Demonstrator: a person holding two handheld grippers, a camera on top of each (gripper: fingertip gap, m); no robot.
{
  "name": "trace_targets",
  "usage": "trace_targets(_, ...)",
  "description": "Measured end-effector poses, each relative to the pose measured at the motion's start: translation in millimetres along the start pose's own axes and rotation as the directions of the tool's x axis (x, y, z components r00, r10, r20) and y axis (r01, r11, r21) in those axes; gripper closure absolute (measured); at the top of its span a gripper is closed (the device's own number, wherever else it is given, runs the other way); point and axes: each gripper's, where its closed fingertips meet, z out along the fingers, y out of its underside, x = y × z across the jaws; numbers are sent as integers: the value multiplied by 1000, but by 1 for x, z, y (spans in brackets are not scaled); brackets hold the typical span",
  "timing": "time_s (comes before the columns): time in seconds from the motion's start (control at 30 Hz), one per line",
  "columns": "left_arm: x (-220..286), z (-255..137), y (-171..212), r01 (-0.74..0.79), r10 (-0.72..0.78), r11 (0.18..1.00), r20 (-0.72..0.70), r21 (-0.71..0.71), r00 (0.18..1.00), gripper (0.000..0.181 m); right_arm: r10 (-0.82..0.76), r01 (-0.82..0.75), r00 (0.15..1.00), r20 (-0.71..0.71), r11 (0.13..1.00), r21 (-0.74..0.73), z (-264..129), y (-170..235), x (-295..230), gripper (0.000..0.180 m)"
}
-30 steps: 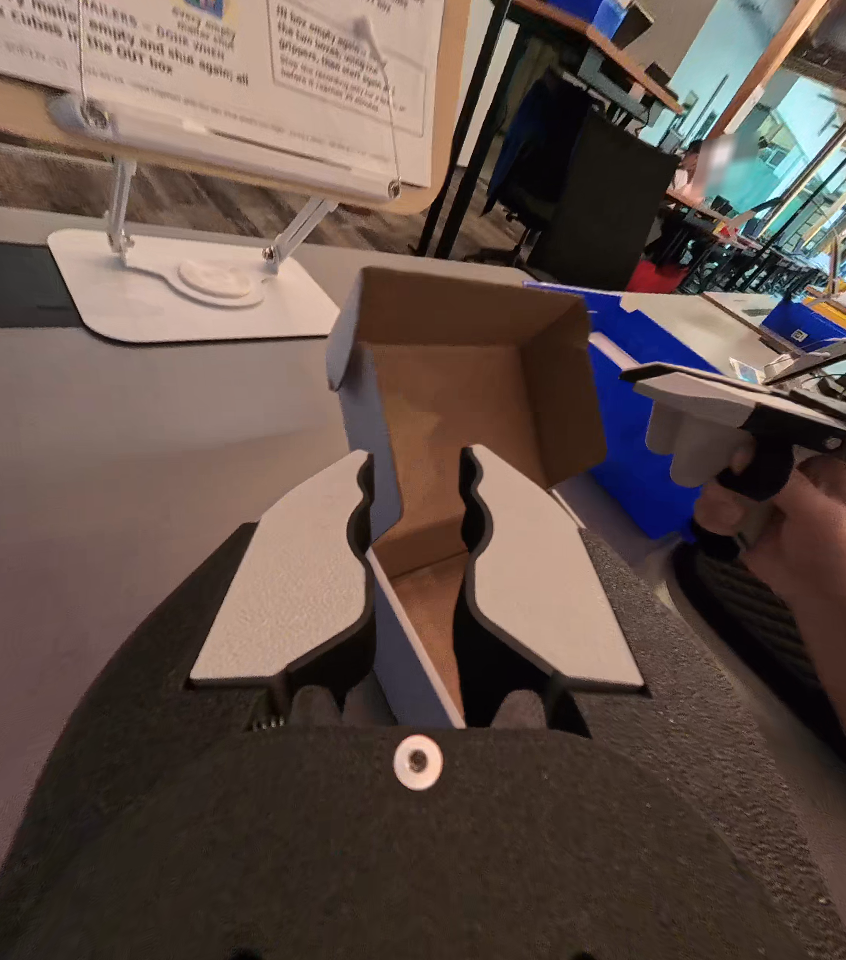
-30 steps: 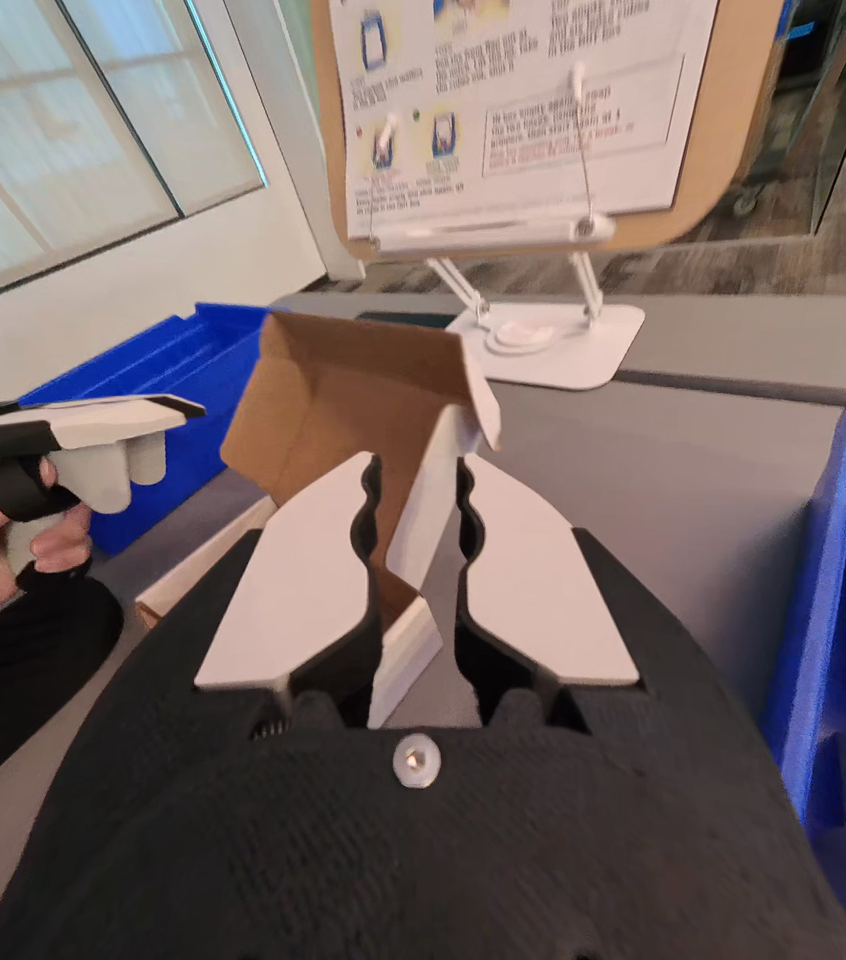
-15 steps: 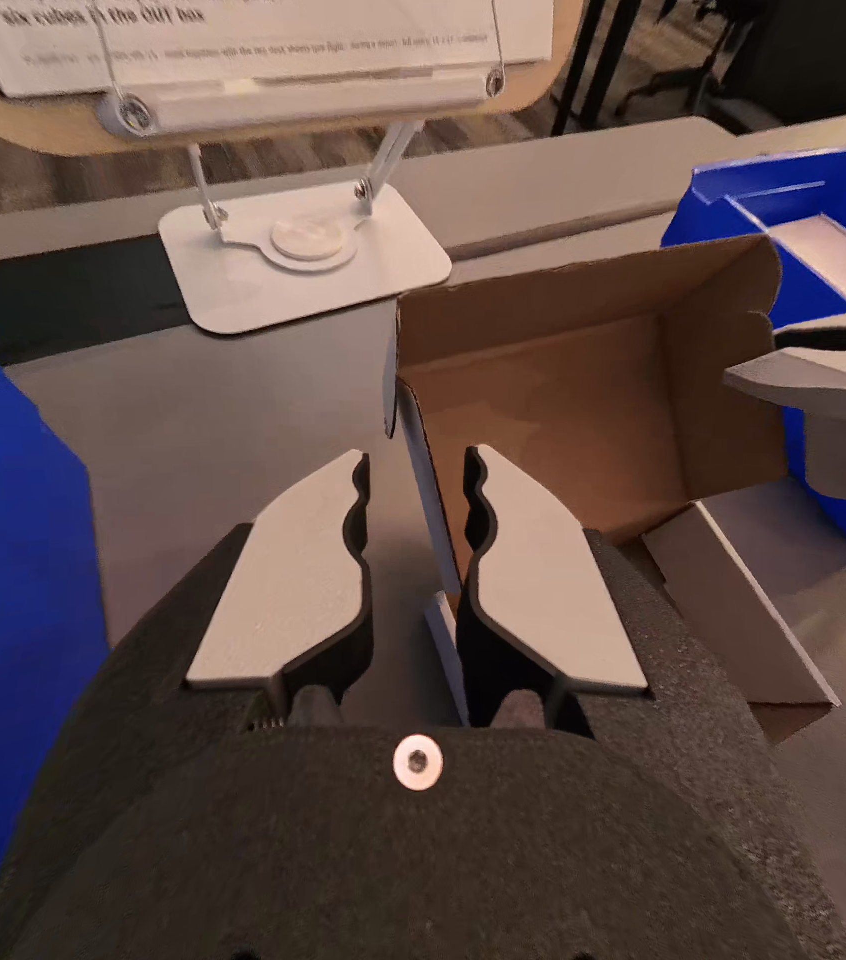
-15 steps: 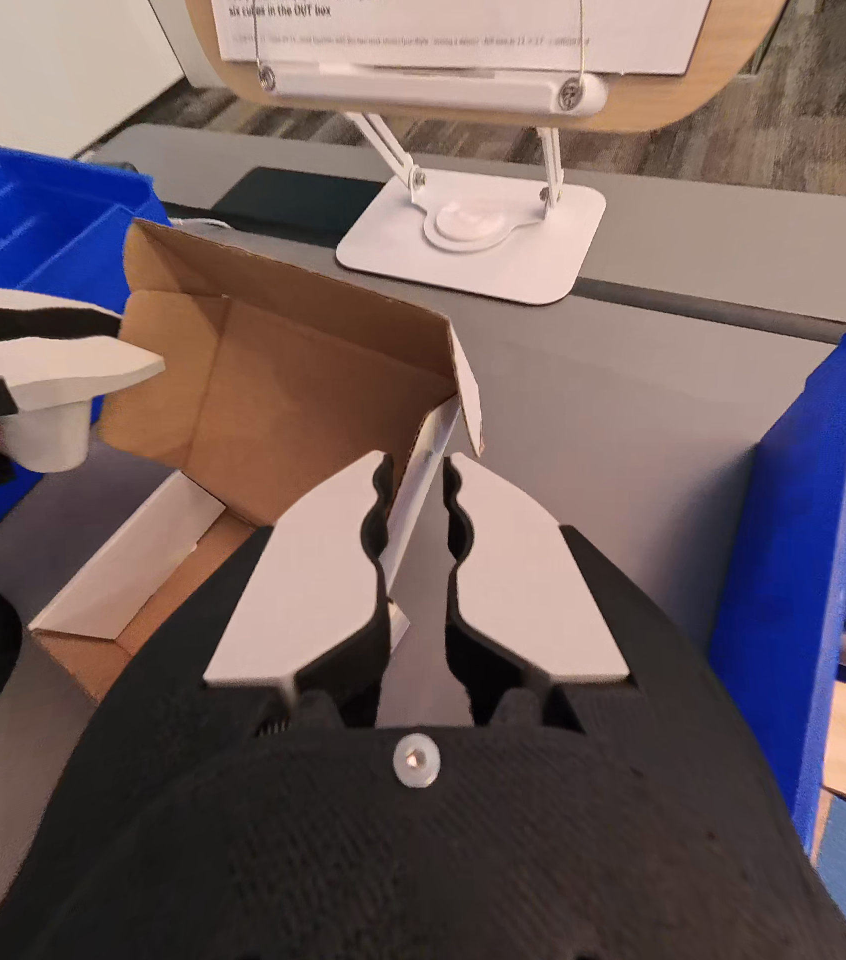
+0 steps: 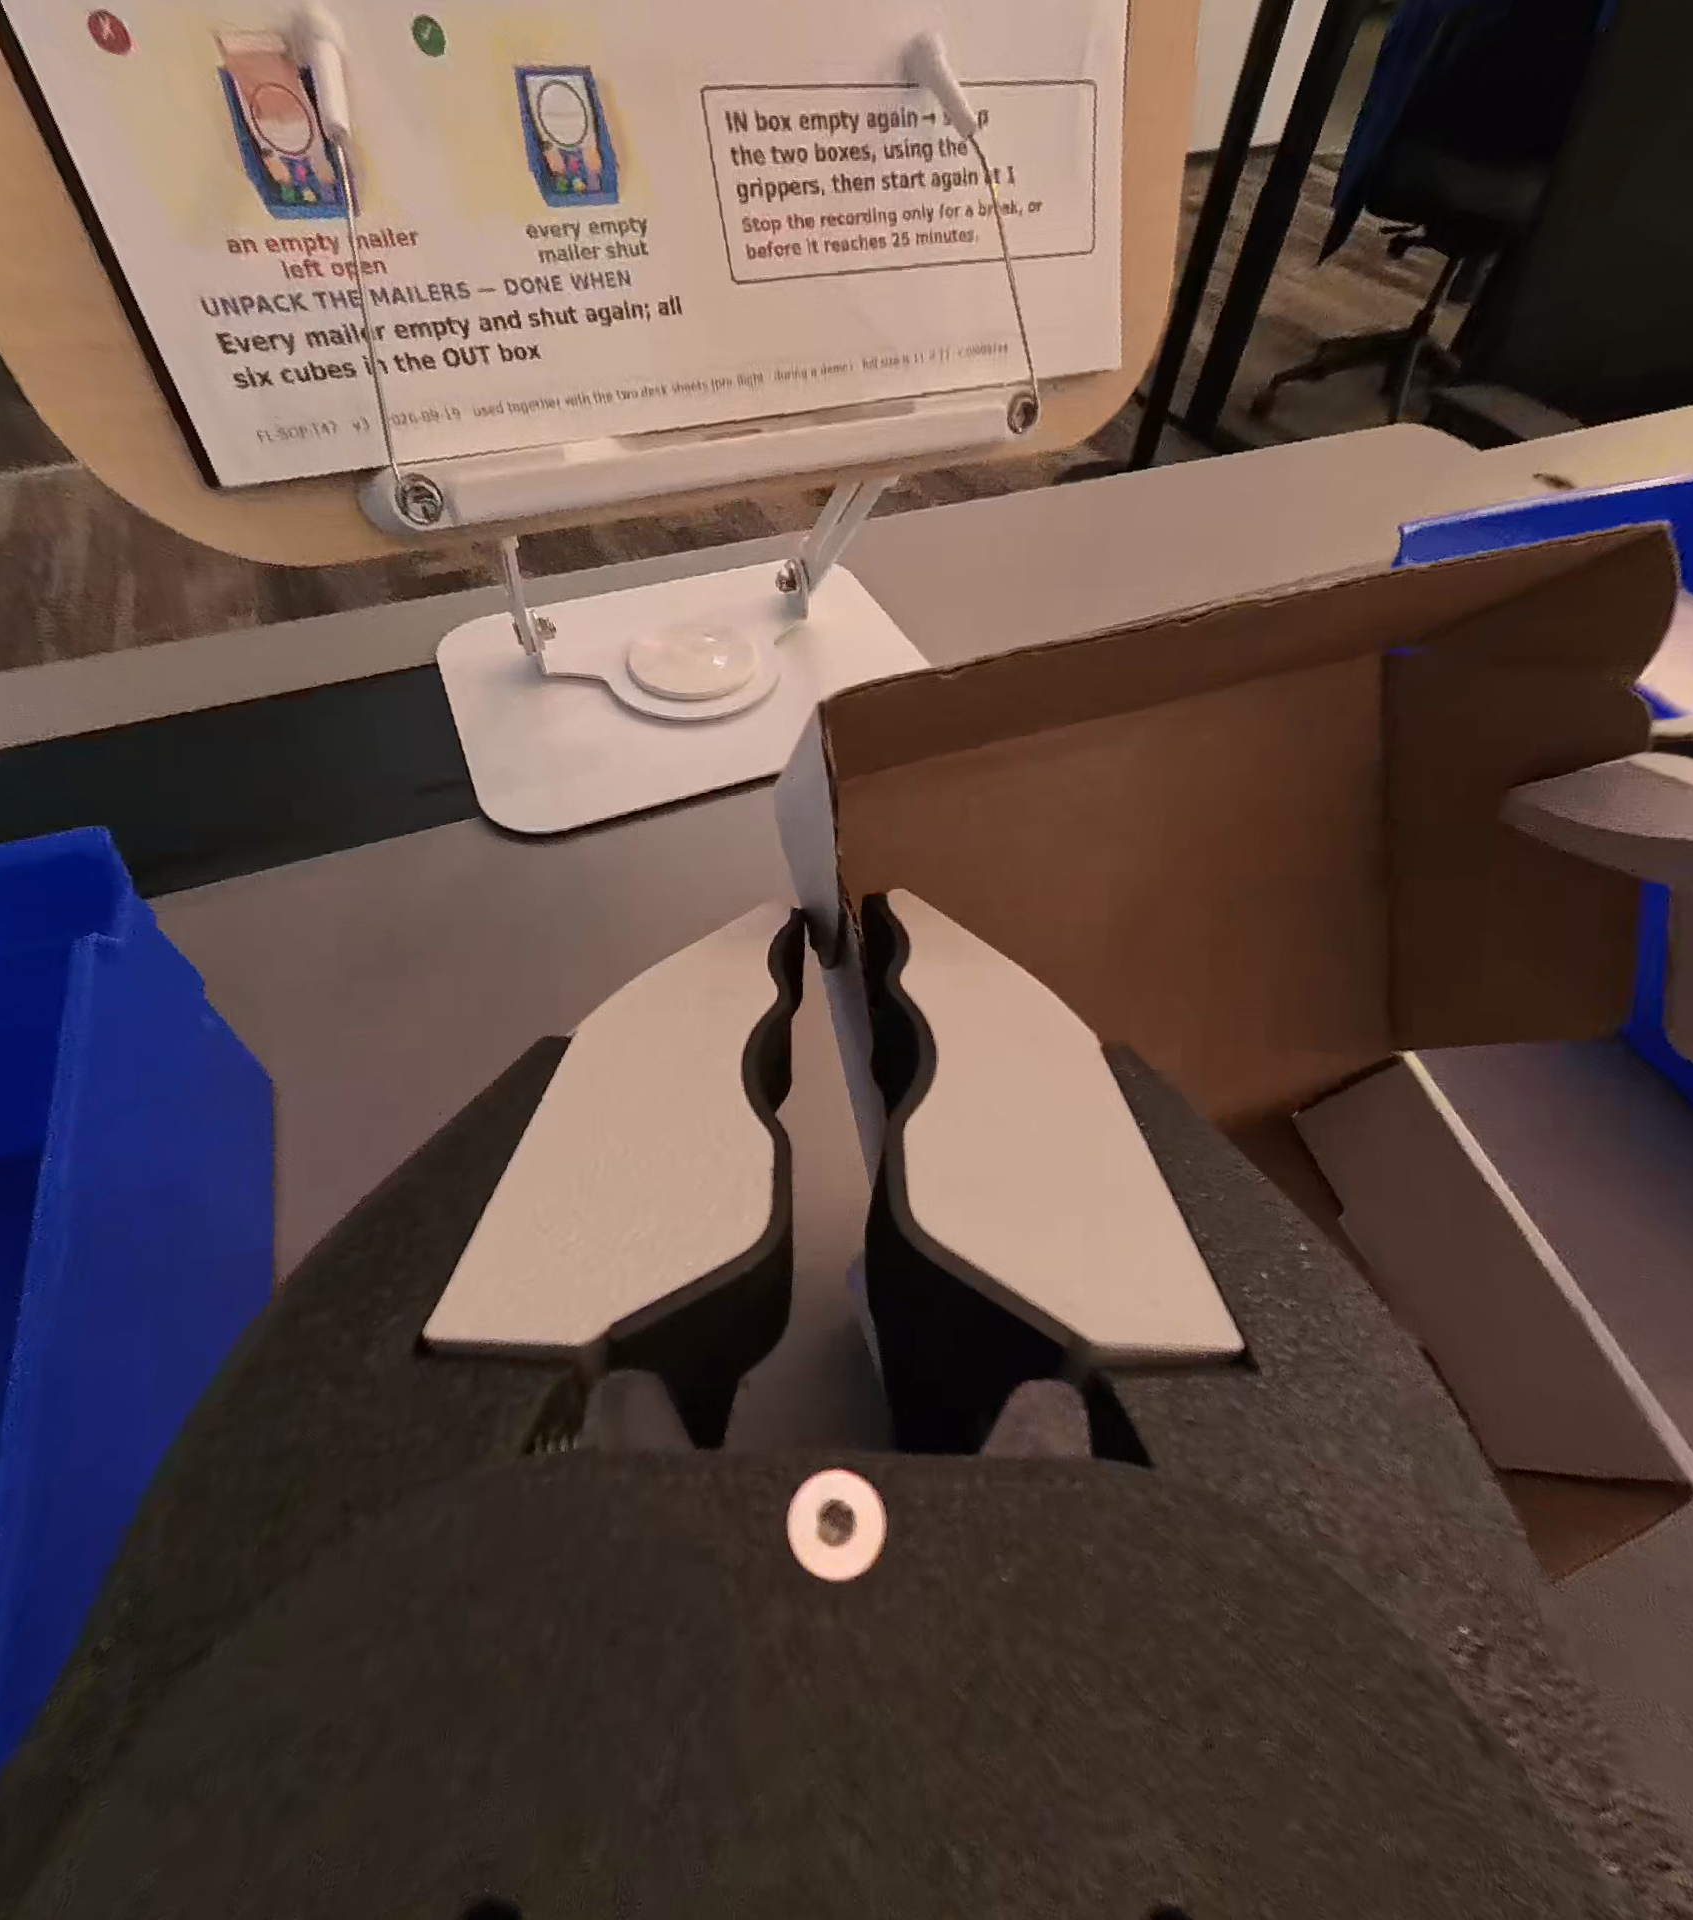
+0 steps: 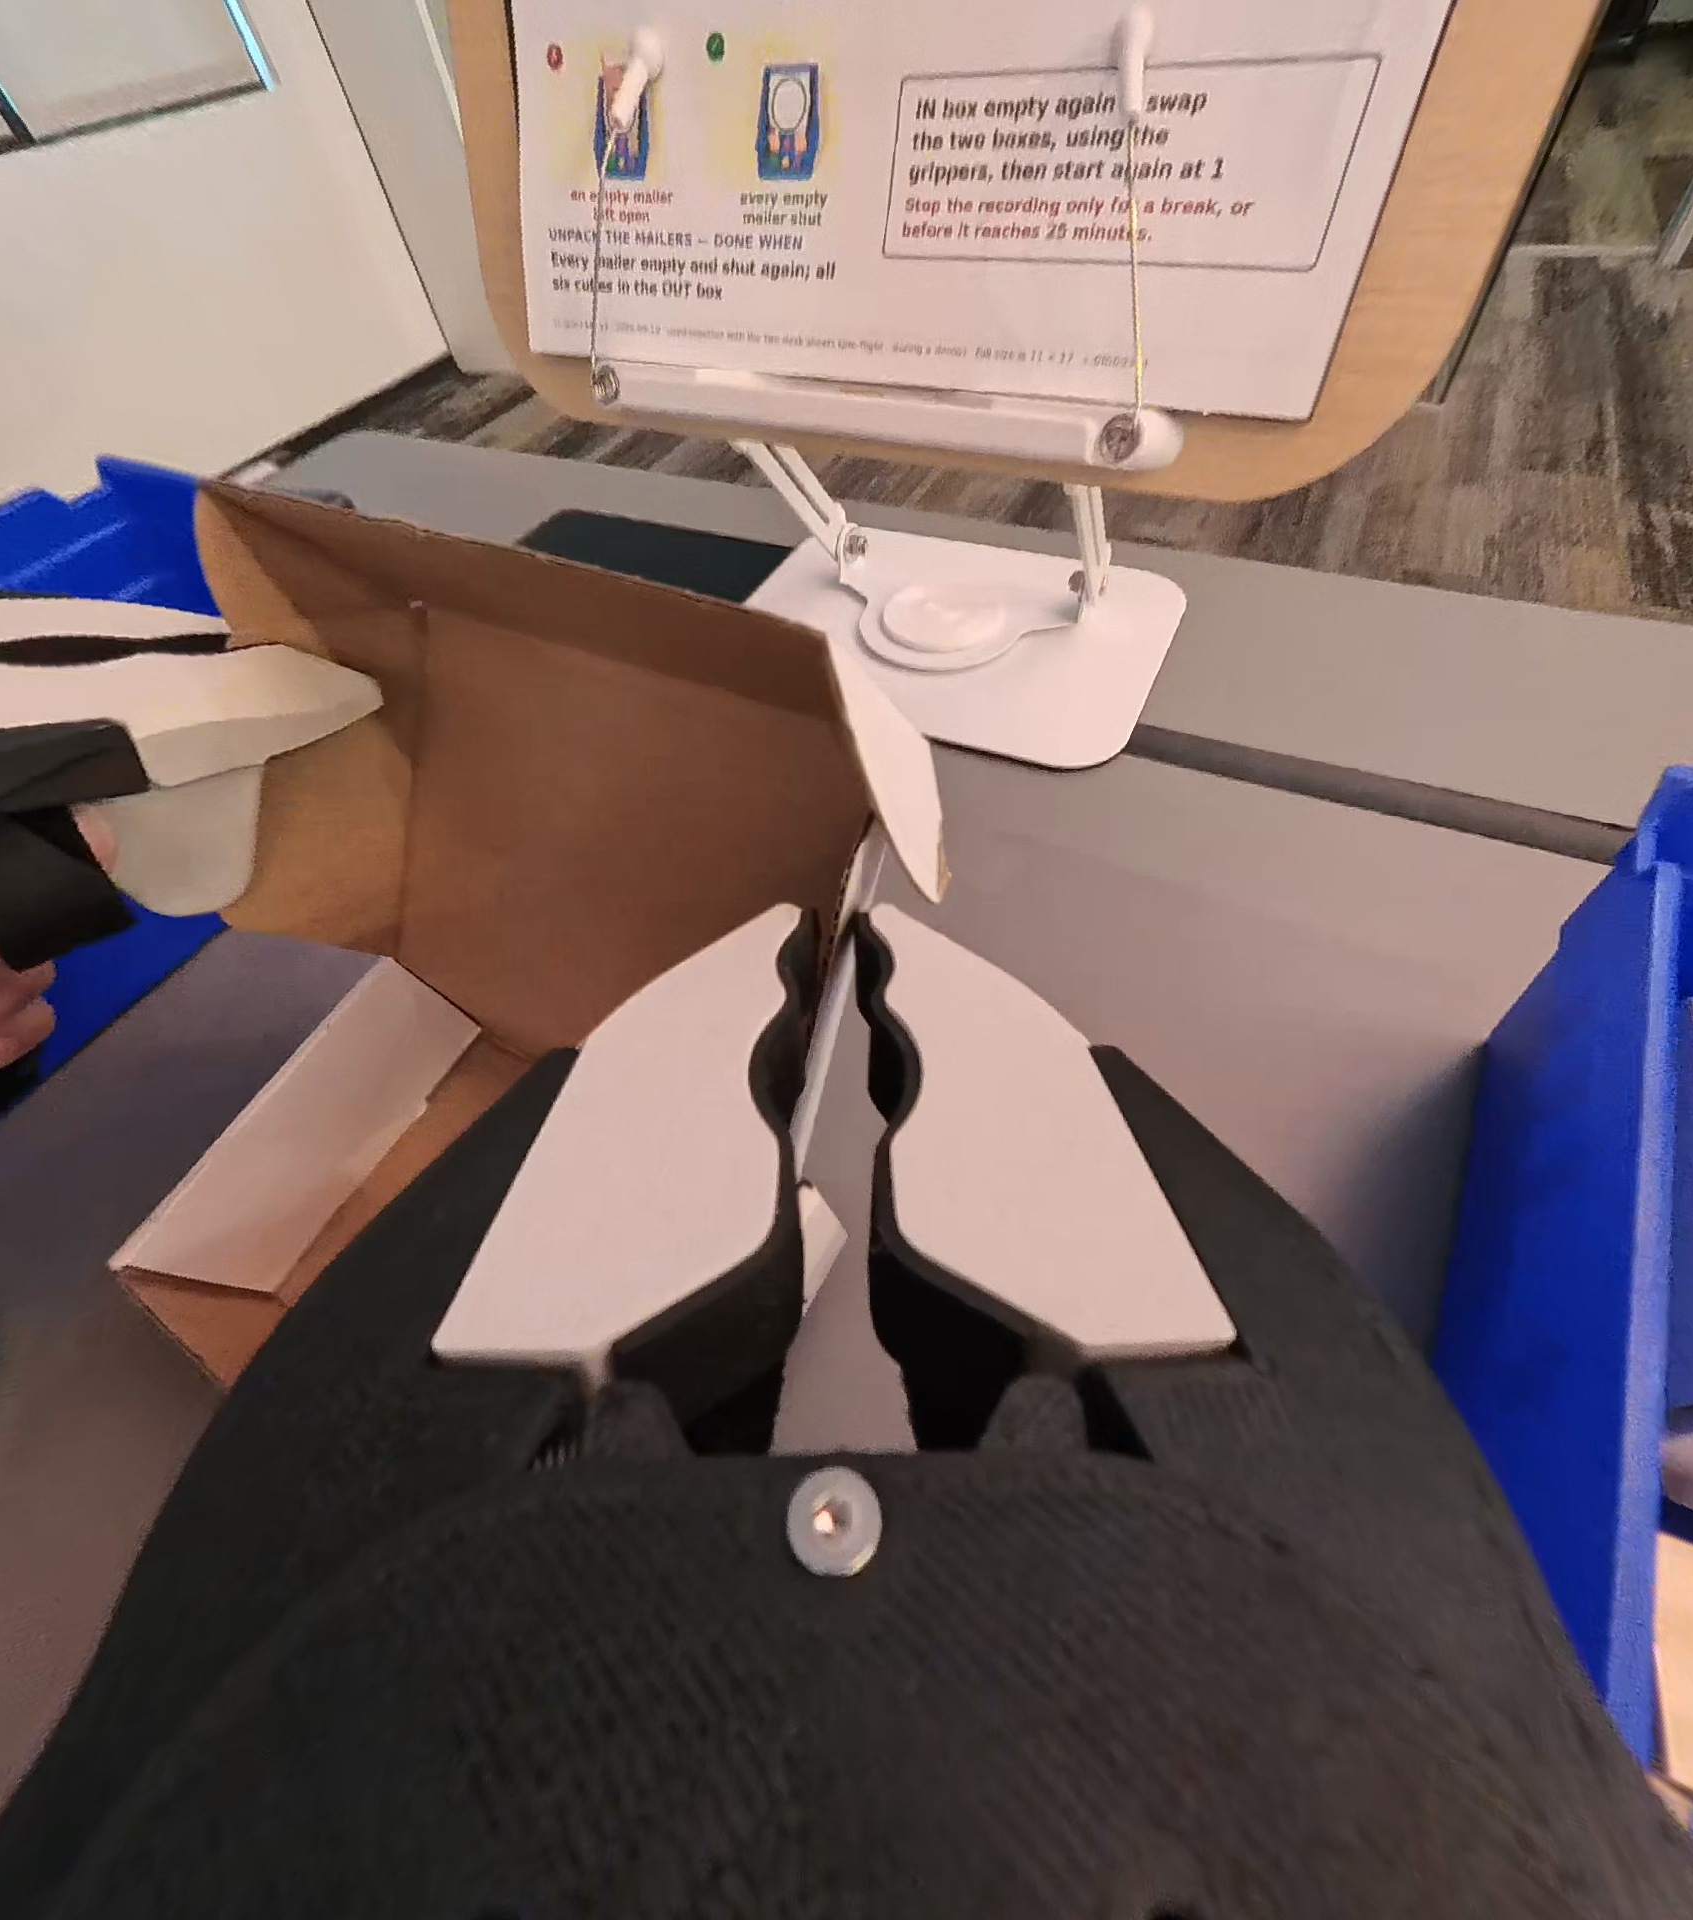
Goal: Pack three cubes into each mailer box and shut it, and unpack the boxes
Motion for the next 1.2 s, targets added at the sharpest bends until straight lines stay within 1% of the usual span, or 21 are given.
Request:
trace_targets(0.1, 5, -5, 7, -17, 17, 1000, 11, 0, 1000, 169, -29, 29, 999, -17, 999, -25, 2, 11, -5, 170)
trace_targets(0.17, 8, -11, 7, -8, 8, 1000, 5, 28, 1000, 169, -35, 34, 999, -21, 999, -13, 0, 15, -11, 168)
trace_targets(0.27, 12, -20, 12, -26, 25, 999, 13, 48, 1000, 169, -47, 47, 999, -18, 999, 22, -10, 17, -19, 167)
trace_targets(0.47, 22, -39, 23, 1, 2, 995, -23, 97, 1000, 169, -84, 85, 996, -21, 995, 61, -35, 25, -32, 166)
trace_targets(0.63, 31, -60, 30, -29, 33, 990, -27, 138, 999, 169, -171, 177, 984, -54, 978, 110, -57, 34, -48, 165)
trace_targets(0.8, 41, -86, 37, -43, 48, 979, -18, 197, 999, 169, -285, 301, 952, -114, 939, 169, -77, 44, -63, 164)
trace_targets(0.9, 47, -99, 43, -74, 75, 974, 4, 212, 997, 169, -313, 330, 942, -117, 927, 177, -87, 52, -70, 164)
trace_targets(0.97, 50, -105, 48, -79, 79, 975, 9, 208, 997, 168, -305, 318, 947, -99, 932, 174, -92, 59, -75, 162)
trace_targets(1.07, 57, -111, 57, -85, 87, 979, -5, 186, 996, 161, -293, 302, 953, -79, 939, 164, -97, 66, -78, 158)
trace_targets(1.13, 63, -114, 62, -95, 100, 981, -24, 168, 995, 156, -283, 290, 957, -63, 946, 146, -97, 71, -80, 151)
trace_targets(1.2, 70, -115, 71, -108, 116, 987, -59, 121, 991, 145, -278, 280, 960, -35, 950, 134, -97, 74, -82, 148)
